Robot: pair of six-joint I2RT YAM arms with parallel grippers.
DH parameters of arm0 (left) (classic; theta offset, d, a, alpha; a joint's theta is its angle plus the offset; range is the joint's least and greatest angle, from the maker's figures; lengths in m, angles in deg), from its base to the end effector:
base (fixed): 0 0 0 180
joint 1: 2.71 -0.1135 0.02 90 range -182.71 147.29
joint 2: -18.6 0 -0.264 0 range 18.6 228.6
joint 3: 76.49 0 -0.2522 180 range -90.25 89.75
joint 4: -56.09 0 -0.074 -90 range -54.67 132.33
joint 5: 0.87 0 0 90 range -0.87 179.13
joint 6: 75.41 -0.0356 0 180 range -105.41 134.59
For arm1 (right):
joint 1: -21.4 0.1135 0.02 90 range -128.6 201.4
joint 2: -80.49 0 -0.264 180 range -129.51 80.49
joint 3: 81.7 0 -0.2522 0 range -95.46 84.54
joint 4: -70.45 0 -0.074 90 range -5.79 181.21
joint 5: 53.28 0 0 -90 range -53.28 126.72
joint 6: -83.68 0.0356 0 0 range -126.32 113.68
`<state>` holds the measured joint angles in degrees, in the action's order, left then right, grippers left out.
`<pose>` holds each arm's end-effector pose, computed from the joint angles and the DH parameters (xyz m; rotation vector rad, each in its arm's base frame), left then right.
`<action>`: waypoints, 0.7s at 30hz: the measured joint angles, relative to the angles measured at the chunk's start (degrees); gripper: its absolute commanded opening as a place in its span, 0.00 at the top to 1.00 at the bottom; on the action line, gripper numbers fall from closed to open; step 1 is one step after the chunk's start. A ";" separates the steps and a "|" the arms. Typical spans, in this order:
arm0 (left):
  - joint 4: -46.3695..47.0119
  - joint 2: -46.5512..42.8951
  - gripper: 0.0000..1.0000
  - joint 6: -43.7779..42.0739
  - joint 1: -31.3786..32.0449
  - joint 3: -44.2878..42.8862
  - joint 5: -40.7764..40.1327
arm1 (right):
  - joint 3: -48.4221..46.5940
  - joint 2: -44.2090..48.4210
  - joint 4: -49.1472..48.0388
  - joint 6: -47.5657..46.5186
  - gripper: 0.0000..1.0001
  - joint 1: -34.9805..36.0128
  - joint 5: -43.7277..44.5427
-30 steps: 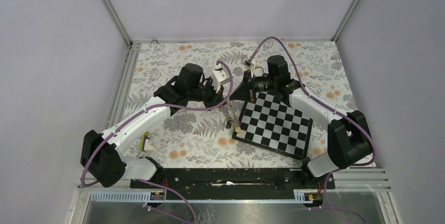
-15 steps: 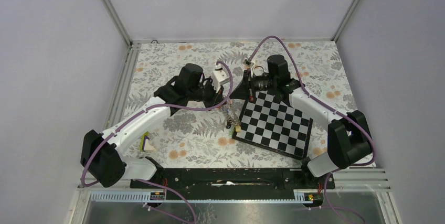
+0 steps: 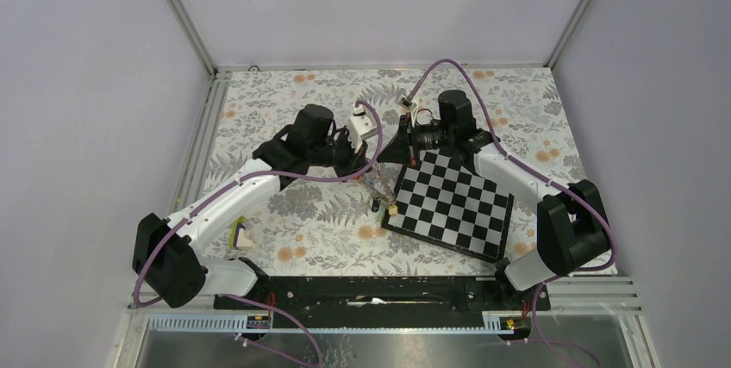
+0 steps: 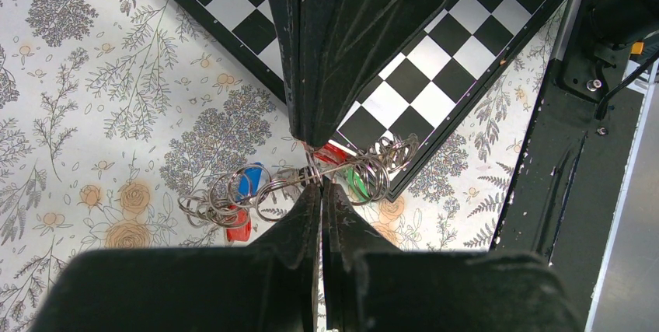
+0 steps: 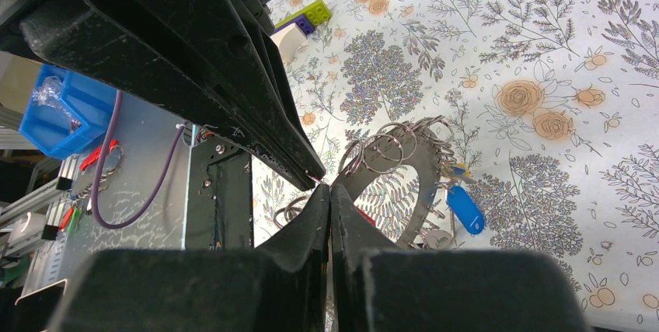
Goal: Put the keys on the keyring
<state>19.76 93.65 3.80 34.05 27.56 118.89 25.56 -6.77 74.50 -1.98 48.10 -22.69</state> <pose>0.2214 -0.1874 0.3117 1.1591 1.8856 -0.8219 0.2889 0.1796 0.2846 -1.0734 1.6228 1.3358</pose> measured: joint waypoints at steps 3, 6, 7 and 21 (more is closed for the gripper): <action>0.00 0.00 1.00 -0.09 0.00 0.00 0.00 | 0.00 0.00 0.00 0.00 1.00 0.00 -0.02; 0.00 0.00 1.00 -0.15 0.00 0.00 0.00 | 0.00 0.00 0.00 0.02 1.00 0.00 -0.04; 0.00 0.00 1.00 -0.15 0.00 0.00 0.00 | 0.00 0.00 0.00 0.02 1.00 0.00 -0.07; 0.00 0.00 1.00 -0.15 0.00 0.00 0.31 | -0.04 -0.02 -0.50 0.72 1.00 0.00 -1.81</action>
<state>19.76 93.65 3.65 34.05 27.56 119.20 25.51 -6.79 73.99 -1.26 48.10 -24.51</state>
